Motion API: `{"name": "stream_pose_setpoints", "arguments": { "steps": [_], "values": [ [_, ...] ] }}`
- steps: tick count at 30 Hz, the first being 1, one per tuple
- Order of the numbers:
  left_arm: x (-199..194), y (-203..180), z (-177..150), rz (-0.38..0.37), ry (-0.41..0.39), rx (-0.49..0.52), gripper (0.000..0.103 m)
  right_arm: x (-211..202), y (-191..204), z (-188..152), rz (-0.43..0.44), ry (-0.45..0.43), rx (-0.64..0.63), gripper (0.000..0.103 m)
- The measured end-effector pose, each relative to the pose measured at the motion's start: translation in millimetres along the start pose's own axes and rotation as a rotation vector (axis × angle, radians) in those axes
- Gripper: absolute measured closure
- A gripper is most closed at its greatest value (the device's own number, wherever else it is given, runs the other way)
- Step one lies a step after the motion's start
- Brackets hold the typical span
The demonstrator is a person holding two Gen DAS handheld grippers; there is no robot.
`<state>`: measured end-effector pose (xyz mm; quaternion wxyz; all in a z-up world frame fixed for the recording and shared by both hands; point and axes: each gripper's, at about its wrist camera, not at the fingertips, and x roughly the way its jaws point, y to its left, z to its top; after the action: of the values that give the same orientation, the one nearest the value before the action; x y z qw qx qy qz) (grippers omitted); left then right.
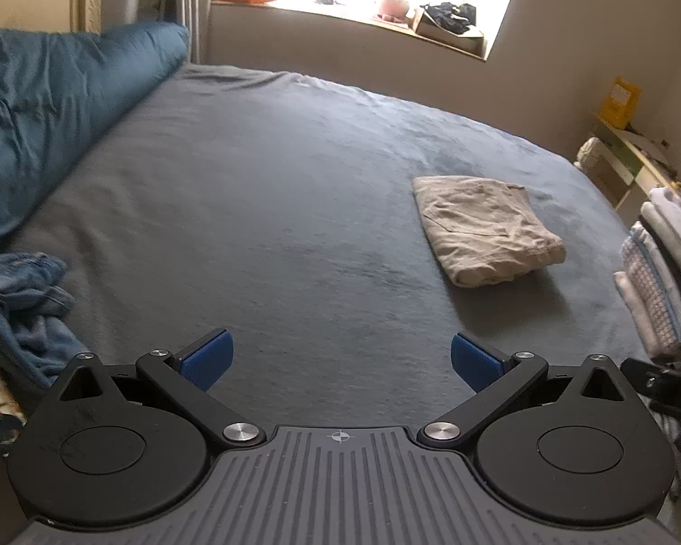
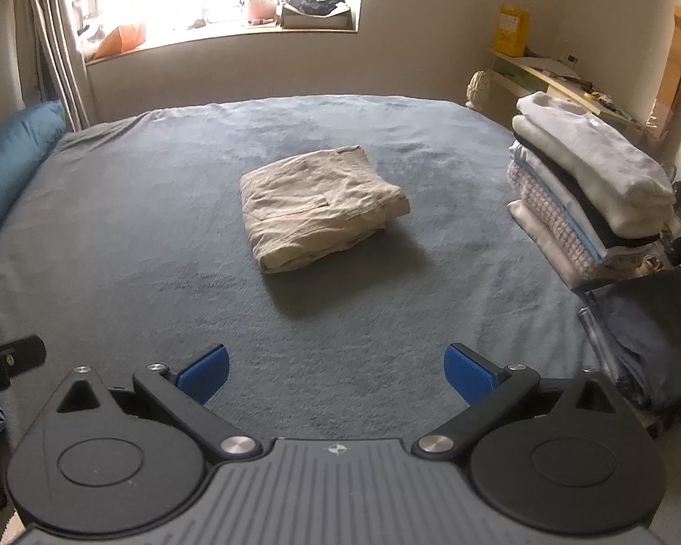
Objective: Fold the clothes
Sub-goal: 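Move the right tool to the beige trousers and grasp their edge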
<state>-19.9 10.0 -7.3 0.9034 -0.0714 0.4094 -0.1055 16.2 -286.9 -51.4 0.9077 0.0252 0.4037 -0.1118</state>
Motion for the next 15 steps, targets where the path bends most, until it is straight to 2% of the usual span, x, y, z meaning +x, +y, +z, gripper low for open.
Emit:
{"name": "stream_pose_setpoints", "arguments": {
  "steps": [3,5,8,11,13,15],
  "values": [
    [21,-1,12,-0.087,0.041,0.039,0.0,-1,-13,11,0.009,0.006,0.02,0.0],
    [31,-6,21,-0.052,0.021,0.106,0.0,-5,-23,22,0.01,-0.001,0.019,0.0],
    [35,-14,29,0.01,-0.06,0.198,0.0,-17,-33,45,-0.018,-0.058,-0.038,0.0],
    [38,-12,23,0.034,-0.099,0.143,0.0,-17,-40,61,-0.016,-0.139,-0.083,0.0],
    [49,-10,21,0.015,-0.066,0.063,0.0,4,-46,69,0.035,-0.14,-0.039,0.0],
    [65,-14,20,-0.003,-0.037,0.019,0.0,38,-53,74,0.105,-0.113,0.062,0.0]
  ]
}}
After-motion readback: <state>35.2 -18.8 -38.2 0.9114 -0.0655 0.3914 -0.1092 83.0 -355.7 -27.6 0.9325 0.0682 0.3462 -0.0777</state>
